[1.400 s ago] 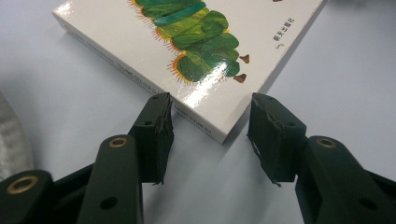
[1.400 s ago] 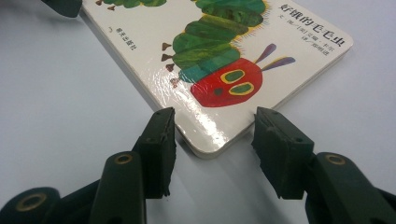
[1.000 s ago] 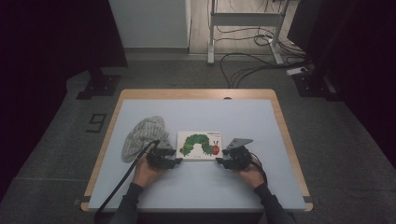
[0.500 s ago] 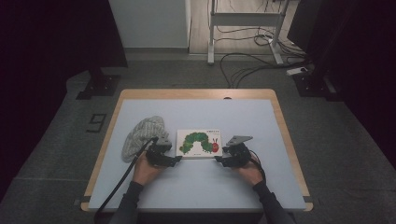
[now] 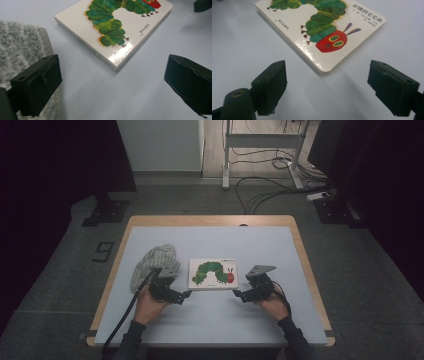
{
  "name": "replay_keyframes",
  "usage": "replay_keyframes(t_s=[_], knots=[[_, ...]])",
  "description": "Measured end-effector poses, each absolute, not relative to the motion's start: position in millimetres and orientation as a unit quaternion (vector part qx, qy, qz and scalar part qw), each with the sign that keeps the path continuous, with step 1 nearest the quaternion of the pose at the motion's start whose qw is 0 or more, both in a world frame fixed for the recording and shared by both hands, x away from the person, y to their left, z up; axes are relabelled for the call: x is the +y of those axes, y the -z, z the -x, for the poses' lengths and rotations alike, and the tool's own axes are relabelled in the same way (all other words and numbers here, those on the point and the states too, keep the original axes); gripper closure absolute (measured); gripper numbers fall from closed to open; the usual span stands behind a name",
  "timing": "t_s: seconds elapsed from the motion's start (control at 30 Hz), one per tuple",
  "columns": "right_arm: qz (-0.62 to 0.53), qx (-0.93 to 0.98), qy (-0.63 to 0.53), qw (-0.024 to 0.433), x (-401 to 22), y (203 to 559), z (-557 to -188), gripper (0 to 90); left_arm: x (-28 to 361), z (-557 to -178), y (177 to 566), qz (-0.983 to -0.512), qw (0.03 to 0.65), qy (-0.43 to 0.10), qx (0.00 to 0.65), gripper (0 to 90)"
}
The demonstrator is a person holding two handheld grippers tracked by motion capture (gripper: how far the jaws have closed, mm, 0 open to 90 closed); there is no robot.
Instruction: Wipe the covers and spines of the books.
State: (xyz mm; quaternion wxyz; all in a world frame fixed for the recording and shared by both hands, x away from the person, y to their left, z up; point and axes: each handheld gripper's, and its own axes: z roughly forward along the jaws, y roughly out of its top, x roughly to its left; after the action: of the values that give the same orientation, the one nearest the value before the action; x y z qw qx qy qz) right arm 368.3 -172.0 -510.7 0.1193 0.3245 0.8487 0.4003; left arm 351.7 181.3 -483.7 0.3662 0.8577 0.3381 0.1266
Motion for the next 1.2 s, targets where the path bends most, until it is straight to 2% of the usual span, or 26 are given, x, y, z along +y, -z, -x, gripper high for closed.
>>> replay_keyframes(t_s=[0.7,1.2], knots=[[-0.306,0.852,-0.400,0.142,-197,485,-339,7.1,226,-308,464,-0.852,0.357,-0.175,0.341,0.0],[-0.338,0.841,-0.391,0.161,-232,502,-328,0.0,279,-282,504,-0.832,0.349,-0.175,0.393,0.0]])
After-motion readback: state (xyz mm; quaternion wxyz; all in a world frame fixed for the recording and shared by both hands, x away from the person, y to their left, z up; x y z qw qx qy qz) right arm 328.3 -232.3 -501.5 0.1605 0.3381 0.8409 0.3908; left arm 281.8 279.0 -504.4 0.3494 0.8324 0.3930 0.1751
